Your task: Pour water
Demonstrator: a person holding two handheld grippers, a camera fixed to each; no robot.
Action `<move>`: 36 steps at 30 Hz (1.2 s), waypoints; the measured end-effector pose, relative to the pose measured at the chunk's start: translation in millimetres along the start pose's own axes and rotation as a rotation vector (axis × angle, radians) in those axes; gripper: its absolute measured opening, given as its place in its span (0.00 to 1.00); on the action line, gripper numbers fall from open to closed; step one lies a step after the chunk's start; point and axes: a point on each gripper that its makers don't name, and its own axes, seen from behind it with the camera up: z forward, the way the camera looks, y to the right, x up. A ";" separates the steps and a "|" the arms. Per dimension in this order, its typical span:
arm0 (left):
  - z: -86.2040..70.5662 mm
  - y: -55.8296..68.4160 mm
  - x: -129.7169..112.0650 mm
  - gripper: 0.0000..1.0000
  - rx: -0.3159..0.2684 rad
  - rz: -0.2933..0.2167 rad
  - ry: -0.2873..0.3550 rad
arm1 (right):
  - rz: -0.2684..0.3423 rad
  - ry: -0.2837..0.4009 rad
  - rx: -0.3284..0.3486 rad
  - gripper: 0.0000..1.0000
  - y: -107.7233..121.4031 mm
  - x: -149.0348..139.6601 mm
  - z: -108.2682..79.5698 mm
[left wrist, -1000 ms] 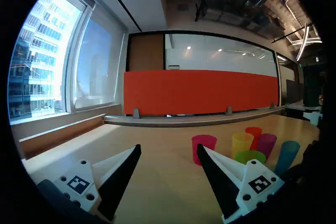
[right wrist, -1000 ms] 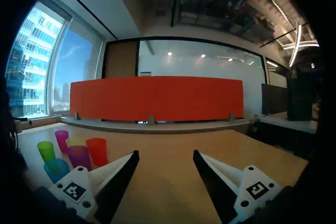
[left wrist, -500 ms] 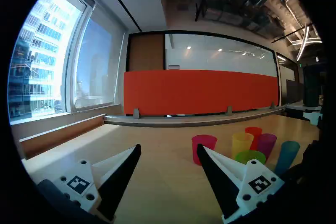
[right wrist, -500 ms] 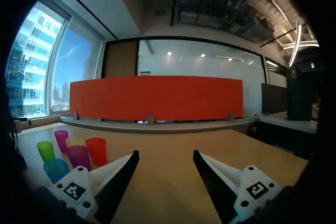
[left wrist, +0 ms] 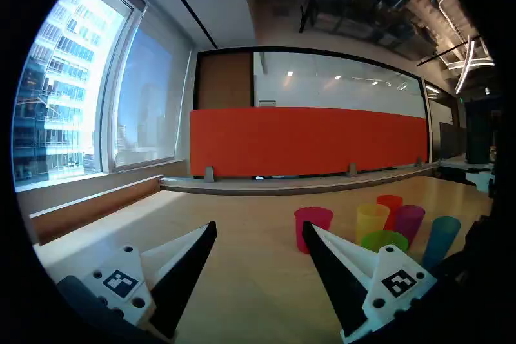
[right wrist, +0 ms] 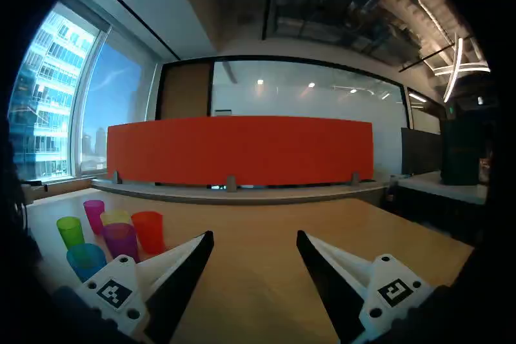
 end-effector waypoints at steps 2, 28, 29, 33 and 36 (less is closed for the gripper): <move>0.0 -0.1 -0.1 0.99 0.000 0.000 0.000 | 0.001 0.000 0.000 1.00 -0.1 0.4 0.5; -1.2 -1.1 0.6 0.99 0.000 -0.001 -0.002 | 0.000 0.001 0.000 1.00 -0.4 1.0 1.3; -1.3 -1.2 0.6 0.99 0.000 -0.002 -0.002 | 0.000 0.001 0.000 1.00 -0.4 1.0 1.2; -1.2 -1.1 0.9 0.99 -0.001 -0.002 -0.002 | 0.000 0.000 0.000 1.00 -0.6 1.7 1.6; -1.3 -1.1 0.6 0.99 -0.002 -0.003 -0.002 | 0.000 0.001 0.000 1.00 -0.6 1.9 1.6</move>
